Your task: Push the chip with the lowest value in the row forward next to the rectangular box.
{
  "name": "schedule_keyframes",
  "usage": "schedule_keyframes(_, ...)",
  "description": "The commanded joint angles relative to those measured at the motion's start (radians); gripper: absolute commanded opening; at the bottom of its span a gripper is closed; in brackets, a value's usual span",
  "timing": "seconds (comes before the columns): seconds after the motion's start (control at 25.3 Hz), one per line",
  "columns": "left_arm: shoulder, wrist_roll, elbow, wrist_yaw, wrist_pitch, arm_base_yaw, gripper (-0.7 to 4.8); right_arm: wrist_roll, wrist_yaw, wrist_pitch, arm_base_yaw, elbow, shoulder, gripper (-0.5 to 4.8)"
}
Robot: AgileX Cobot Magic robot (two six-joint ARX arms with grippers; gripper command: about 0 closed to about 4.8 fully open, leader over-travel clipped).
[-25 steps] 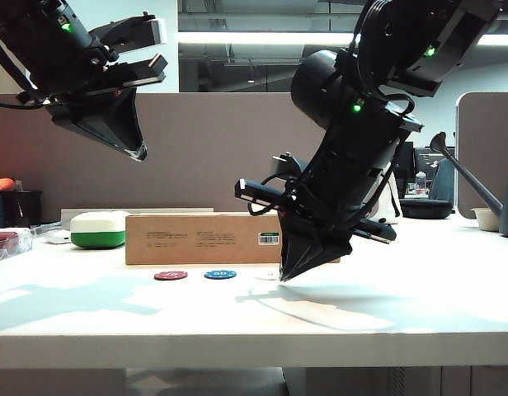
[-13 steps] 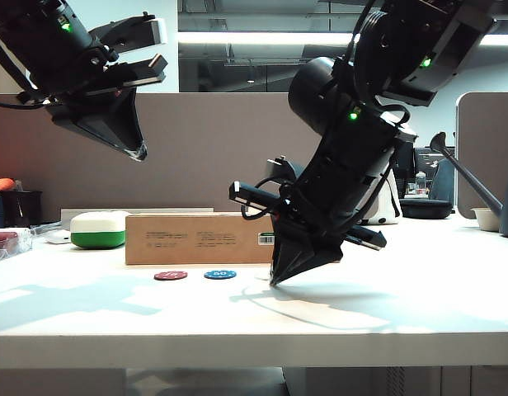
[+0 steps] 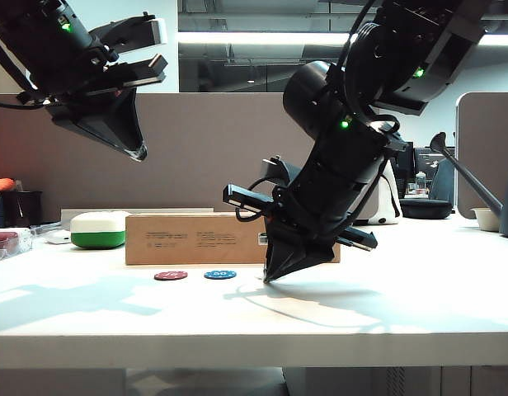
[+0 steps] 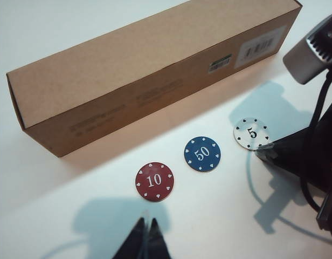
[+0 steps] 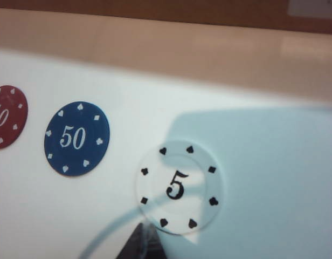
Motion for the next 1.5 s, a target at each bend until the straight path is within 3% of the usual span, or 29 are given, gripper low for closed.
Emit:
schedule_keyframes(0.04, -0.002, 0.001, 0.006, 0.003, 0.01, -0.001, -0.05, -0.003, 0.032, -0.063, -0.001, -0.007, 0.013, -0.06)
schedule_keyframes(0.63, -0.002, 0.001, 0.006, 0.004, 0.01, -0.001, -0.05, -0.003, 0.059, -0.064, -0.002, 0.03, 0.069, -0.06)
schedule_keyframes(0.95, -0.002, 0.001, 0.006, 0.004, 0.01, -0.001, -0.05, -0.003, 0.063, -0.172, 0.0, 0.136, 0.094, -0.06)
schedule_keyframes(1.27, -0.002, 0.001, 0.006, 0.004, 0.01, -0.001, -0.05, -0.003, 0.148, -0.272, -0.003, 0.145, 0.094, -0.06)
schedule_keyframes(1.5, -0.002, 0.001, 0.006, 0.003, 0.01, -0.001, -0.05, -0.004, 0.175, -0.224, -0.003, 0.146, 0.096, -0.06)
